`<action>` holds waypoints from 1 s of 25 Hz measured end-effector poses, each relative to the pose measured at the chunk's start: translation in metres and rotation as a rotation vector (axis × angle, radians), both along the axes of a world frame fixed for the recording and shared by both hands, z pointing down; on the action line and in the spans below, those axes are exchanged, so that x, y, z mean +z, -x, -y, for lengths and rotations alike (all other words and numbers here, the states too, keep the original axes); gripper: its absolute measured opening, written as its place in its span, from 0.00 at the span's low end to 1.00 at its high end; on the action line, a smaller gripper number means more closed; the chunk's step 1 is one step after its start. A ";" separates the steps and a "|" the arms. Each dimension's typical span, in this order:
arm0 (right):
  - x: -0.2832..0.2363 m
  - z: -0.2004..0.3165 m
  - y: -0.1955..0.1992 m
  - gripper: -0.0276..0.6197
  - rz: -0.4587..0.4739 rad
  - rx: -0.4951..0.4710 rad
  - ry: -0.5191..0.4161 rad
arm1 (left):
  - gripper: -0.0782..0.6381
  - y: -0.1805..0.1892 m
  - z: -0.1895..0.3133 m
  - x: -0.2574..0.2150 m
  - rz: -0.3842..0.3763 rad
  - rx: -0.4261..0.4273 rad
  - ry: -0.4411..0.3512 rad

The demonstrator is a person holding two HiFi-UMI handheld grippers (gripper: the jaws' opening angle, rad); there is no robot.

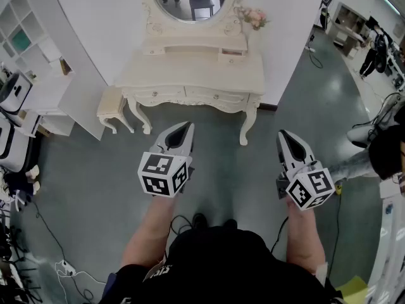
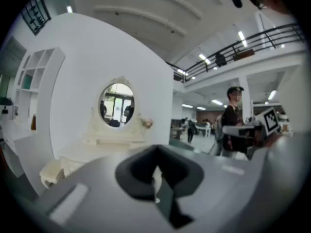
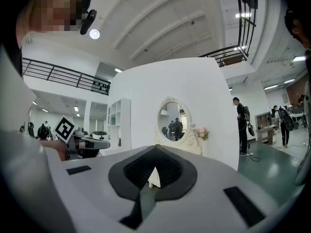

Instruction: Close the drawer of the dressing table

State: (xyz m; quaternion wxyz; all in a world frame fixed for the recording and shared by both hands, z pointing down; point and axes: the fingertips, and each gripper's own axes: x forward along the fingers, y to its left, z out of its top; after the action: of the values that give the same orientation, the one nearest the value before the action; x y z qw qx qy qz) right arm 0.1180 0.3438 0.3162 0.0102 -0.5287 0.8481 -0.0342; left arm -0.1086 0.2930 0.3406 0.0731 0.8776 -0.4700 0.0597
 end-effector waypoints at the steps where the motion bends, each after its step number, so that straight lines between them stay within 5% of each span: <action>1: -0.001 0.001 0.001 0.03 0.001 -0.002 0.000 | 0.12 0.001 0.001 -0.001 0.001 0.000 0.000; 25: 0.016 -0.025 -0.045 0.03 0.023 -0.018 0.022 | 0.12 -0.040 -0.018 0.001 -0.010 -0.022 0.017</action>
State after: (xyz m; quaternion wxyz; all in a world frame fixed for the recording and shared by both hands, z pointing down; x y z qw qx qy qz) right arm 0.1631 0.3691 0.3320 0.0141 -0.5208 0.8521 -0.0496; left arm -0.0682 0.3113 0.3412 0.0834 0.8720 -0.4788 0.0585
